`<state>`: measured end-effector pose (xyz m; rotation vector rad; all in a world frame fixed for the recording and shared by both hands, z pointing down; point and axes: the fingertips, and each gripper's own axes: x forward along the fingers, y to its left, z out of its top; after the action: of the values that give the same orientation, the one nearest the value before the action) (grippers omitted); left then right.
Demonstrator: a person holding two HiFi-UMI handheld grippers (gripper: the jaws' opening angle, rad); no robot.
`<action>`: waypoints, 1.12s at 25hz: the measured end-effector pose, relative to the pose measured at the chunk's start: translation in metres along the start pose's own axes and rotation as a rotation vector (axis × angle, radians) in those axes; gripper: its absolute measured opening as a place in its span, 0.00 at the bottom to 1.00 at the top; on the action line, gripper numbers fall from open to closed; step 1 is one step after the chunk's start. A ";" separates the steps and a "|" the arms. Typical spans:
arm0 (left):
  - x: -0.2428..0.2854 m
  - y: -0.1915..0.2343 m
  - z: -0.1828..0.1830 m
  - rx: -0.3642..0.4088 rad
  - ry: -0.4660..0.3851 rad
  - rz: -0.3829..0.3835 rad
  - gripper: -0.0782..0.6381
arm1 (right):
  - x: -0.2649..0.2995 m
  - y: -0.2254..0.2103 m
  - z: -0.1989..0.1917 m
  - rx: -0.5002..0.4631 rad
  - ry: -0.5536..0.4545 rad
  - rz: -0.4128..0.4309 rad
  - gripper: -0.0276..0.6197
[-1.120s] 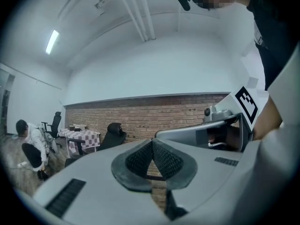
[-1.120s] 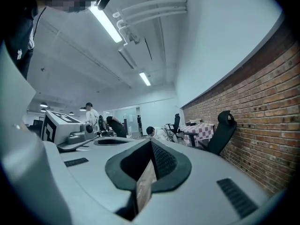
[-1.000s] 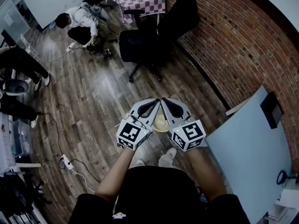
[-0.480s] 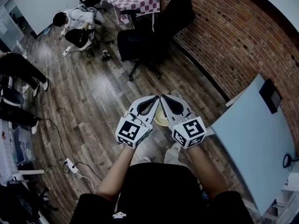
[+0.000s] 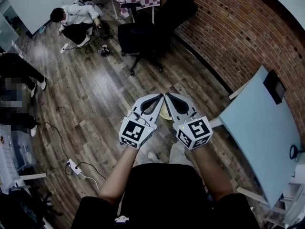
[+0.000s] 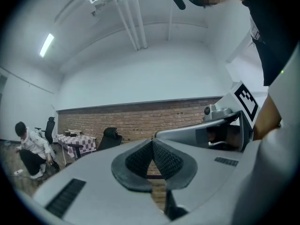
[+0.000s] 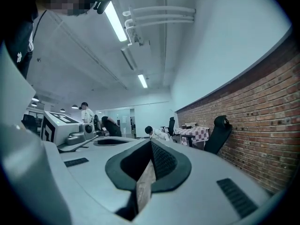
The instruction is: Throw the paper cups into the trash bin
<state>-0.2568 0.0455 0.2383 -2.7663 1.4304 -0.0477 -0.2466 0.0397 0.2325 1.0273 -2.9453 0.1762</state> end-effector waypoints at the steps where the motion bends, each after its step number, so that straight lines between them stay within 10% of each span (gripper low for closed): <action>1: -0.004 0.000 -0.001 -0.002 0.000 -0.001 0.12 | 0.000 0.004 -0.001 -0.003 0.003 -0.003 0.05; 28: 0.008 -0.081 0.025 -0.027 -0.024 -0.035 0.12 | -0.084 -0.009 0.017 -0.030 -0.007 -0.039 0.05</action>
<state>-0.1852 0.0865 0.2166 -2.8036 1.3868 0.0033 -0.1749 0.0829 0.2116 1.0832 -2.9217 0.1278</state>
